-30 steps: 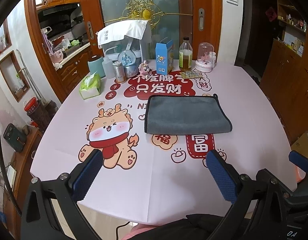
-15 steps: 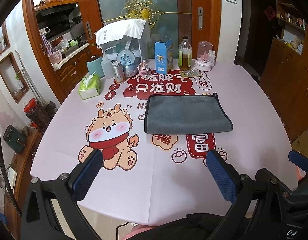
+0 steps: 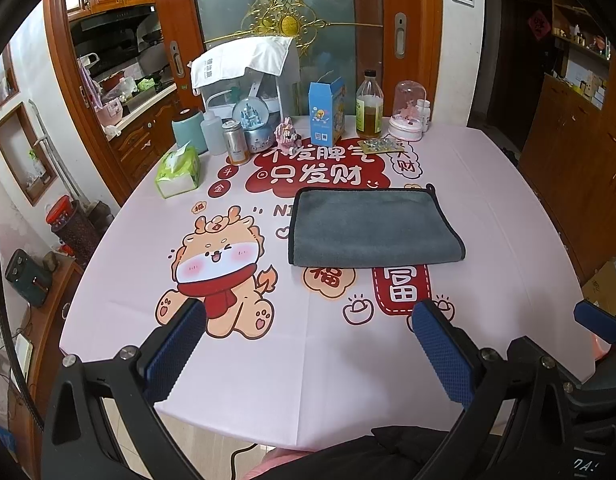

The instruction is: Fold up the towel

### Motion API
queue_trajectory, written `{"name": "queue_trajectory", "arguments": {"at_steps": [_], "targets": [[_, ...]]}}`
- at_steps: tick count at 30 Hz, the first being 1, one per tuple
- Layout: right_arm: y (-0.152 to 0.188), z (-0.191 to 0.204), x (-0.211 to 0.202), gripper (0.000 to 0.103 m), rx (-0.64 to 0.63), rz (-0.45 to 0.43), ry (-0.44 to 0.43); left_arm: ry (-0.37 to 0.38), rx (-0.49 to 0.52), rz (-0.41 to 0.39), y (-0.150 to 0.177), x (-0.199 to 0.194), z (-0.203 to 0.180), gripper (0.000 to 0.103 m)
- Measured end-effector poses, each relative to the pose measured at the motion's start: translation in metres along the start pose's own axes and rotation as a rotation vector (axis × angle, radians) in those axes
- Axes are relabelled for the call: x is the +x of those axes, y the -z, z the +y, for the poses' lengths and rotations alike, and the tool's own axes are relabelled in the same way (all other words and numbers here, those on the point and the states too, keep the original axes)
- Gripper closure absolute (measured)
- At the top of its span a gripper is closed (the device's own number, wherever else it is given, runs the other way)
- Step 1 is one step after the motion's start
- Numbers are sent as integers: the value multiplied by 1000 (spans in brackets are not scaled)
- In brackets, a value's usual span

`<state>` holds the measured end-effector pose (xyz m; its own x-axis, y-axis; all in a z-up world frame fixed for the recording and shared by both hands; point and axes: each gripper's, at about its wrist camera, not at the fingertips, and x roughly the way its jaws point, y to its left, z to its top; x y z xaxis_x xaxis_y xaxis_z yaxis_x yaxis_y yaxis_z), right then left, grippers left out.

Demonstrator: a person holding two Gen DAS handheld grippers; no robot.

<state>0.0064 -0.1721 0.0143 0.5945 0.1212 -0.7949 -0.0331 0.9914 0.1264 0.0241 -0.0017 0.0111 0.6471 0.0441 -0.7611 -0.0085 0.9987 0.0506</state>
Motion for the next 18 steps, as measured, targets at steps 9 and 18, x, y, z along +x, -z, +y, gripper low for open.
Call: {"name": "queue_trajectory", "arguments": {"at_steps": [9, 18], "targets": [[4, 2, 3, 0, 0, 3, 0, -1, 0, 1, -1, 0, 0, 1], [12, 5, 8, 0, -1, 10, 2, 0, 0, 2, -2, 0, 0, 1]]}}
